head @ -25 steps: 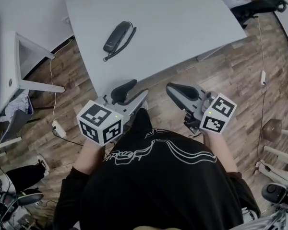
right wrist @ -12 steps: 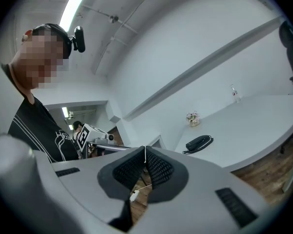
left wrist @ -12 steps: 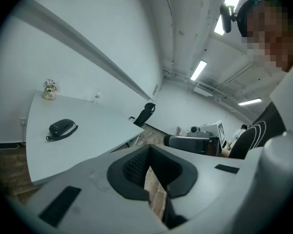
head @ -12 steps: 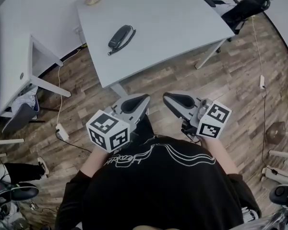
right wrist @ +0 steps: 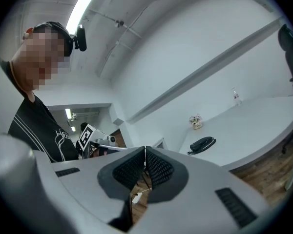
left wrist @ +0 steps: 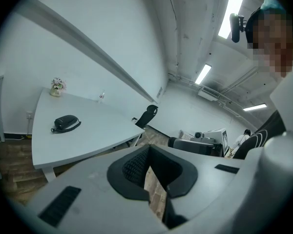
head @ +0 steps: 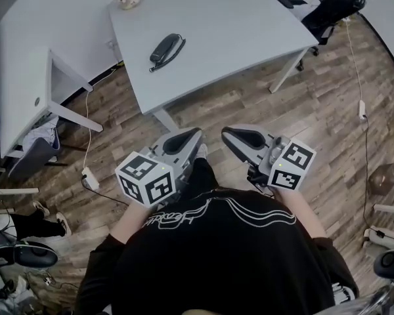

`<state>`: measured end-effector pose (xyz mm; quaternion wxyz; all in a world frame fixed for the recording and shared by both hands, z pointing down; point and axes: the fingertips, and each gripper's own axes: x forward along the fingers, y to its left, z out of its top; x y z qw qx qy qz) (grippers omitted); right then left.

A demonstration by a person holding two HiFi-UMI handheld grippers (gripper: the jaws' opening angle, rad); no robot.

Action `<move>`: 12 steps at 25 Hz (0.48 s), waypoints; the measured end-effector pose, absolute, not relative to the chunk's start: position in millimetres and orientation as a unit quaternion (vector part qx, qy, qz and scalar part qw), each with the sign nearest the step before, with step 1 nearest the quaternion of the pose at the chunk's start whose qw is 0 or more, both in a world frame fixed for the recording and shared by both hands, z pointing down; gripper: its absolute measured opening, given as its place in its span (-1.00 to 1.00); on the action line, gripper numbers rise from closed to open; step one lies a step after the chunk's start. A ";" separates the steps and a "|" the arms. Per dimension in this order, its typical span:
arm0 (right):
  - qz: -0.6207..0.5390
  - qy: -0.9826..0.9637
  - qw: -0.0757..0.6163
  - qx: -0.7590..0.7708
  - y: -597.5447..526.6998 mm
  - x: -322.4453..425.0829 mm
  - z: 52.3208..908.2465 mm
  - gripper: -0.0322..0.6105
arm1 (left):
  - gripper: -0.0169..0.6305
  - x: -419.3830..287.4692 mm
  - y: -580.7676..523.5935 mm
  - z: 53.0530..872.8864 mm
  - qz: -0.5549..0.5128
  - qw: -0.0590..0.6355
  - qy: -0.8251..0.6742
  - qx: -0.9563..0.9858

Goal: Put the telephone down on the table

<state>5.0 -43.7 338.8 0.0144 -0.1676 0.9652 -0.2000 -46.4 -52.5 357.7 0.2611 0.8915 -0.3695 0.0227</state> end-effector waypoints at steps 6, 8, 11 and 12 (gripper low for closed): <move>-0.206 0.962 0.013 -0.177 -33.4 14.5 349.1 -0.78 | -0.93 -40.7 -44.3 367.1 0.022 0.269 -0.371 0.889; -0.208 0.962 0.012 -0.179 -31.8 15.6 352.4 -0.78 | -0.93 -40.5 -42.1 370.8 0.023 0.271 -0.372 0.888; -0.210 0.961 0.011 -0.180 -31.8 13.2 355.4 -0.78 | -0.93 -42.9 -40.8 375.1 0.024 0.276 -0.370 0.887; -0.210 0.961 0.011 -0.180 -31.7 11.9 356.2 -0.78 | -0.93 -44.0 -40.2 376.5 0.024 0.278 -0.369 0.887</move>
